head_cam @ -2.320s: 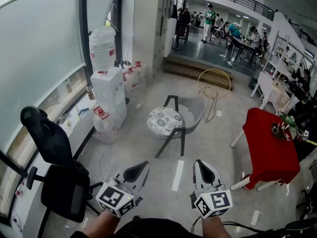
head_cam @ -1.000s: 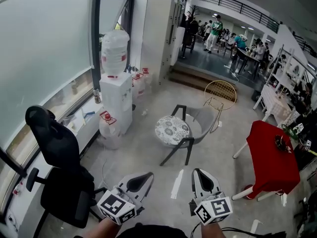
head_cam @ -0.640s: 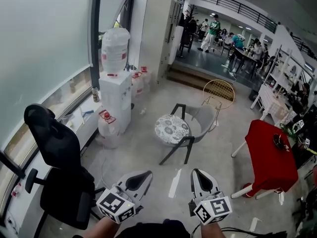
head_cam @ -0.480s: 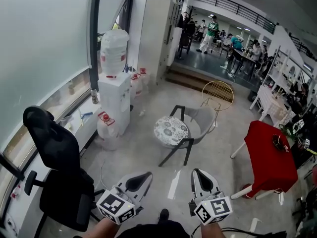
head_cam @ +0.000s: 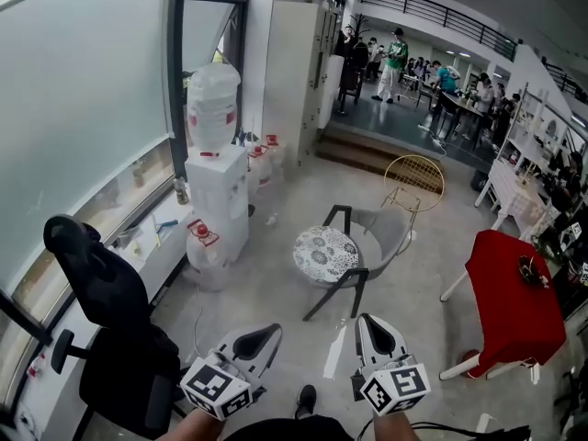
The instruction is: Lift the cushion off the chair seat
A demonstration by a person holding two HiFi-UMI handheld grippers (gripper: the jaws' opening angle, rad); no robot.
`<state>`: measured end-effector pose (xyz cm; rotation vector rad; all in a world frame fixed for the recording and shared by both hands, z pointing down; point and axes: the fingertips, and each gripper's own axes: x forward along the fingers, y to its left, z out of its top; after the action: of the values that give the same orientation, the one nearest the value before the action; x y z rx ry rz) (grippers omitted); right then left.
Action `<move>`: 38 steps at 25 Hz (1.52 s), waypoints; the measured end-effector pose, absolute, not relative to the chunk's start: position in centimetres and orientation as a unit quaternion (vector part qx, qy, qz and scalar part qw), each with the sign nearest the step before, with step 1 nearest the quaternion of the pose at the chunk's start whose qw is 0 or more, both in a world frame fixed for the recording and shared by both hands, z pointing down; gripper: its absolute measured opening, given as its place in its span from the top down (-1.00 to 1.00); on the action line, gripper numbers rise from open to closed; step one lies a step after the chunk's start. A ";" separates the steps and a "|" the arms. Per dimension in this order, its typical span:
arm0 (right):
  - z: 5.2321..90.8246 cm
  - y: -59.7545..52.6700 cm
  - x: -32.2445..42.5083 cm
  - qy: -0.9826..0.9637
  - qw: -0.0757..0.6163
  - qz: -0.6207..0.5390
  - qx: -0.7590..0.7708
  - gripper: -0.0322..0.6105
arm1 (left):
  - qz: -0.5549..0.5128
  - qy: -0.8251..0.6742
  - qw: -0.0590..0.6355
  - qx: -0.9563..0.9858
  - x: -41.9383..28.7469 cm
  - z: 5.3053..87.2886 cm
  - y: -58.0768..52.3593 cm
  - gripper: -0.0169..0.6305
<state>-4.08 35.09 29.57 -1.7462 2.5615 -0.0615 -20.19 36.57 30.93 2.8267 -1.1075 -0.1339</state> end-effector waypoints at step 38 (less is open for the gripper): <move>31.2 12.2 15.0 0.818 0.035 -0.035 -0.574 0.87 | 0.002 -0.397 0.045 0.917 -3.8 30.7 13.8 0.92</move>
<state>15.01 12.21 31.24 -1.7633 2.5125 -0.1082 -3.81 13.84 30.73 2.7997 -1.2119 0.0073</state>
